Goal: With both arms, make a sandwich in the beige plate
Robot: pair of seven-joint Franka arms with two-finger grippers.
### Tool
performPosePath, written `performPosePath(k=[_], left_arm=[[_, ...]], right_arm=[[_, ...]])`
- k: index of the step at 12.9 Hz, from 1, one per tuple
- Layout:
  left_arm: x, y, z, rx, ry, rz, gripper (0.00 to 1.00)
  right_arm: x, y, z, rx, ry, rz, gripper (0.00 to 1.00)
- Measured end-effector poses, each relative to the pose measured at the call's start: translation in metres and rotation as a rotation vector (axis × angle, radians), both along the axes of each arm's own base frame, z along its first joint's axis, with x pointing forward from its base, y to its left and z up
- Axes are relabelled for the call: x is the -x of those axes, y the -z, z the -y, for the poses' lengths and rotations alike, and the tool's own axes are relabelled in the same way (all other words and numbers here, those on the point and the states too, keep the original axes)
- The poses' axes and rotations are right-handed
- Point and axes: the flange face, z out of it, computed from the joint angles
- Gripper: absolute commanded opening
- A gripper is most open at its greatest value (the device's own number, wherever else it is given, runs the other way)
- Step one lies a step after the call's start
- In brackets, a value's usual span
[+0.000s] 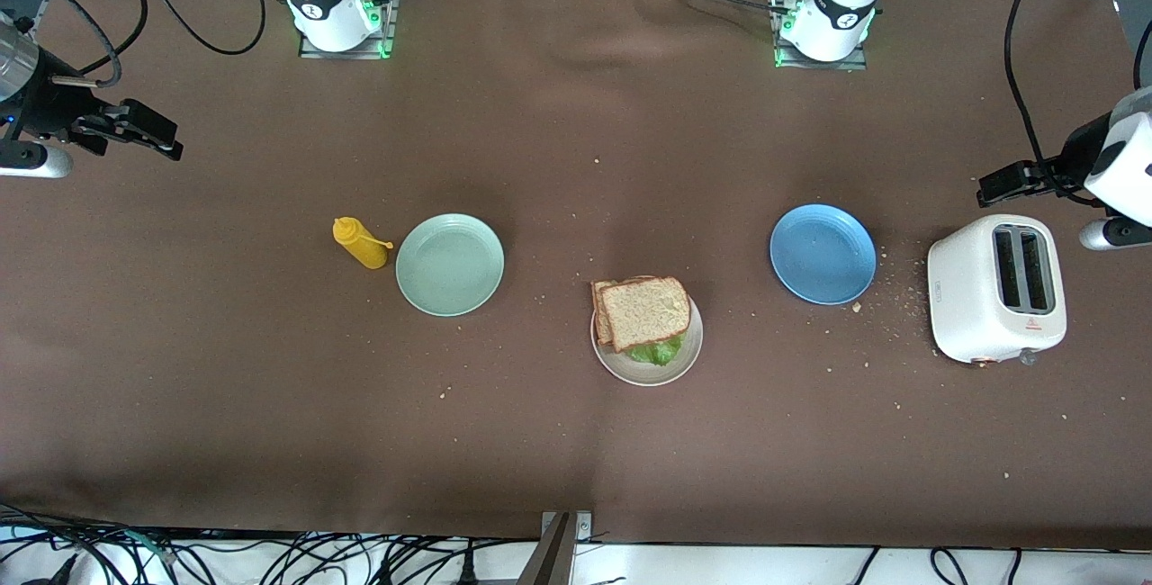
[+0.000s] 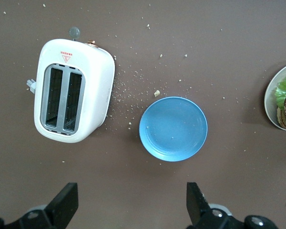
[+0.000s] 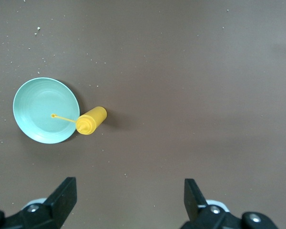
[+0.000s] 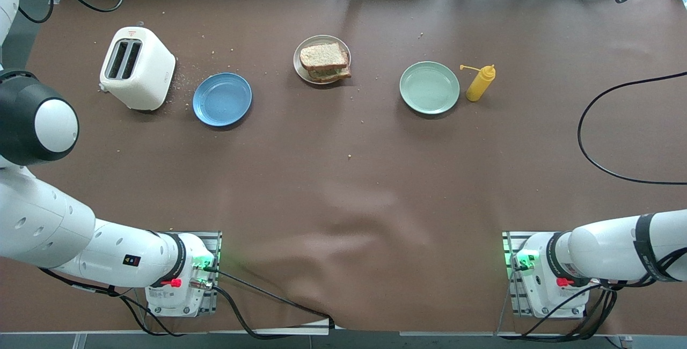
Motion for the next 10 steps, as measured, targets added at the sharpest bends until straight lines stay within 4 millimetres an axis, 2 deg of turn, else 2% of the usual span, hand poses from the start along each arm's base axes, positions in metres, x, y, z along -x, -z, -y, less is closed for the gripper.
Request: performPosePath(k=[10], left_arm=[[-0.0043,0.0055,-0.0020,-0.003,-0.003,0.006,1.00]], right_arm=[[0.0000,0.0000,-0.0020,0.000,-0.004,0.000,1.00]])
